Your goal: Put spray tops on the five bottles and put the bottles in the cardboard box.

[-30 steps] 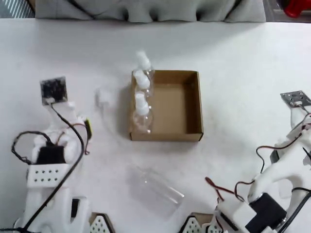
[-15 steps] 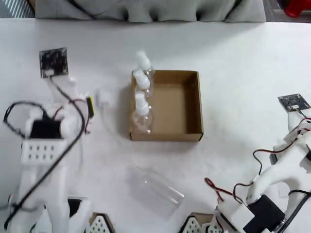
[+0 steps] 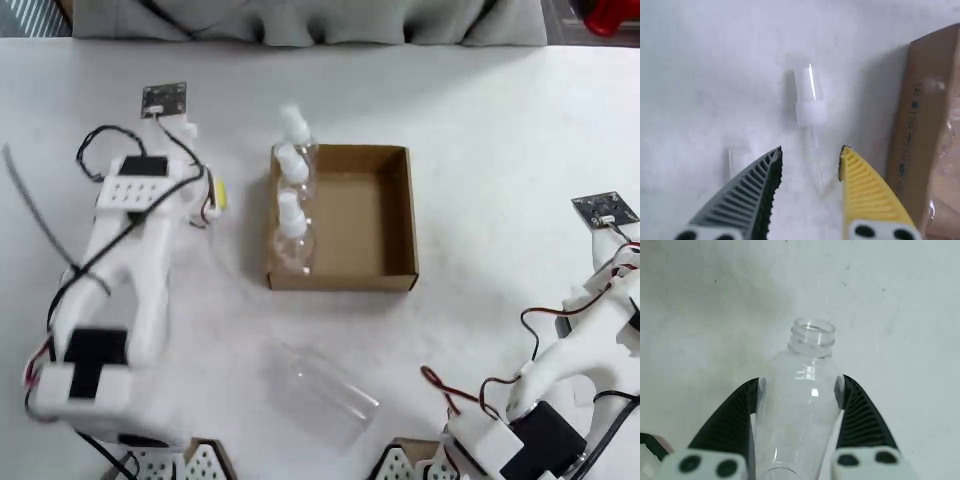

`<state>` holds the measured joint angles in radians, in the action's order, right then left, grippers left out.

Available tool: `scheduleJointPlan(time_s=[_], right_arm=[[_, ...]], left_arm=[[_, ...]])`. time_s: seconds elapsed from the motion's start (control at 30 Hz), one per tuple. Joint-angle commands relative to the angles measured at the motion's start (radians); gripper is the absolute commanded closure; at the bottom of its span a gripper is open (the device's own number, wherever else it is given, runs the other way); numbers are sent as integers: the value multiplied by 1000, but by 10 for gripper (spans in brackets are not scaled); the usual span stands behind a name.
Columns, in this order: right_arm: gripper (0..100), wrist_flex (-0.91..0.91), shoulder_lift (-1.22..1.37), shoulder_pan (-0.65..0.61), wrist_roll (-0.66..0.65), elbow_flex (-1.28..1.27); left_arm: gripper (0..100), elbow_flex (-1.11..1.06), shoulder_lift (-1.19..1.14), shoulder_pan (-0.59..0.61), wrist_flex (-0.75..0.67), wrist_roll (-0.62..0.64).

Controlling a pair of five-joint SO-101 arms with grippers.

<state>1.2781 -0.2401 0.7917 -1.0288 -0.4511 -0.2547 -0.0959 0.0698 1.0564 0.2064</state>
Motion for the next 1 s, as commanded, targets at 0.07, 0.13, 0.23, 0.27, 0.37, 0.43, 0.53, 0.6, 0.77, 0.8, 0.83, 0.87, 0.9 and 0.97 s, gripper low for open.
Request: scheduleJointPlan(time_s=[0.07, 0.13, 0.23, 0.27, 0.37, 0.43, 0.53, 0.6, 0.77, 0.8, 0.83, 0.87, 0.9, 0.97], right_arm=[[984, -90, -33, -2, -11, -57], [984, -120, -33, -2, -11, -77], [984, -136, -33, -2, -11, -89], [984, -136, -33, -2, -11, -89], [984, -136, -33, -4, -12, -89], [984, -134, -33, -15, -12, -89], [984, -131, -33, -30, -12, -89], [984, -130, -33, -41, -11, -91], [984, -117, -33, -67, -5, -91], [984, -101, -33, -73, -5, -91], [984, -81, -41, -81, -5, -91], [984, -59, -42, -88, -3, -87], [984, -36, -44, -96, -3, -81], [984, 10, -54, -110, 0, -63]], left_arm=[[819, 276, -242, -5, 6, 15], [817, 338, -311, -5, 6, 48], [816, 413, -394, 4, 8, 101], [816, 428, -417, 5, 11, 100], [818, 470, -473, 5, 54, 104], [819, 485, -504, 5, 71, 106], [820, 486, -532, 4, 72, 106], [825, 486, -538, 2, 72, 107], [982, 486, -538, -1, 74, 173], [956, 486, -536, -2, 94, 176], [960, 494, -529, -2, 123, 176], [980, 509, -516, -2, 153, 176], [982, 523, -498, -1, 192, 176], [980, 543, -449, 1, 281, 173]])
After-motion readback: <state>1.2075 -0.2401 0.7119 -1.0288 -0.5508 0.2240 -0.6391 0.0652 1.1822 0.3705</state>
